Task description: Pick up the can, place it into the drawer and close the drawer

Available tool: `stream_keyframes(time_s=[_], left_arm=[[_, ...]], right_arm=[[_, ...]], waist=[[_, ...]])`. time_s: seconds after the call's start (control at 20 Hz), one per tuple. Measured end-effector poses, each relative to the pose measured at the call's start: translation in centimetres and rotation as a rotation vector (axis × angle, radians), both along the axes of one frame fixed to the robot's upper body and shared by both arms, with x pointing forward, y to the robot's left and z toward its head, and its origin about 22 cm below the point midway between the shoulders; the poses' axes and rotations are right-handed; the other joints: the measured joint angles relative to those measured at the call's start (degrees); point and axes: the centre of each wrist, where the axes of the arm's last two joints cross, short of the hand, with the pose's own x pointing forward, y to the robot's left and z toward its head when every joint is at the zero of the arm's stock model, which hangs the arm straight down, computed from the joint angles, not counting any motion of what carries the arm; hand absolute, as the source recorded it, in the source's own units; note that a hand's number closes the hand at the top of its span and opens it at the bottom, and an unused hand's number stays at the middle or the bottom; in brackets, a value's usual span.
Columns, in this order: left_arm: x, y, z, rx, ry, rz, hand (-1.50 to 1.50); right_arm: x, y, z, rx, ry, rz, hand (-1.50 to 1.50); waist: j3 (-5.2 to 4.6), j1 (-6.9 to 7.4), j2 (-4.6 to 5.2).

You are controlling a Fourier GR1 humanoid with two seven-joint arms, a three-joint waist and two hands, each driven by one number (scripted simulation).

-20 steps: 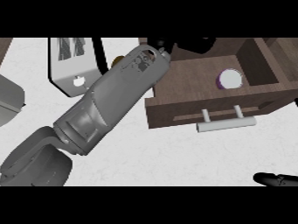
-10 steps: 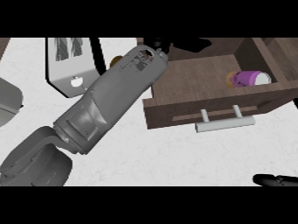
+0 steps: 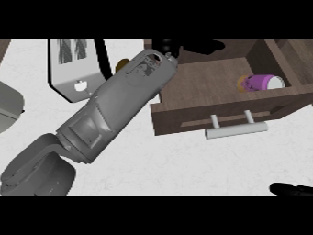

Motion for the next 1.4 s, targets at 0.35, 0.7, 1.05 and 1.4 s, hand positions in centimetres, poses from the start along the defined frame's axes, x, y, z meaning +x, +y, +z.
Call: stream_keyframes(time_s=[0.35, 0.7, 1.05, 1.4], left_arm=[[-0.4, -0.5, 0.4, -0.081, 0.002, -0.018, -1.5], [-0.7, -1.1, 1.6, -0.121, -0.03, -0.014, -1.5], [-0.7, -1.2, 1.8, -0.121, -0.032, -0.017, -1.5], [-0.6, -0.4, 2.8, -0.131, -0.023, -0.014, -1.5]], right_arm=[[0.0, 0.5, 1.1, -0.195, -0.054, 0.003, -1.5], [1.0, 1.6, 1.4, -0.428, -0.08, -0.04, -1.5], [3.2, 3.1, -0.2, -0.687, -0.049, -0.088, -1.5], [6.1, 4.8, -4.5, -0.861, 0.014, -0.142, -1.5]], waist=[[-0.02, 1.21, -0.3], [-0.05, 3.12, -0.63], [-0.09, 5.63, -1.11], [-0.09, 7.68, -1.66]])
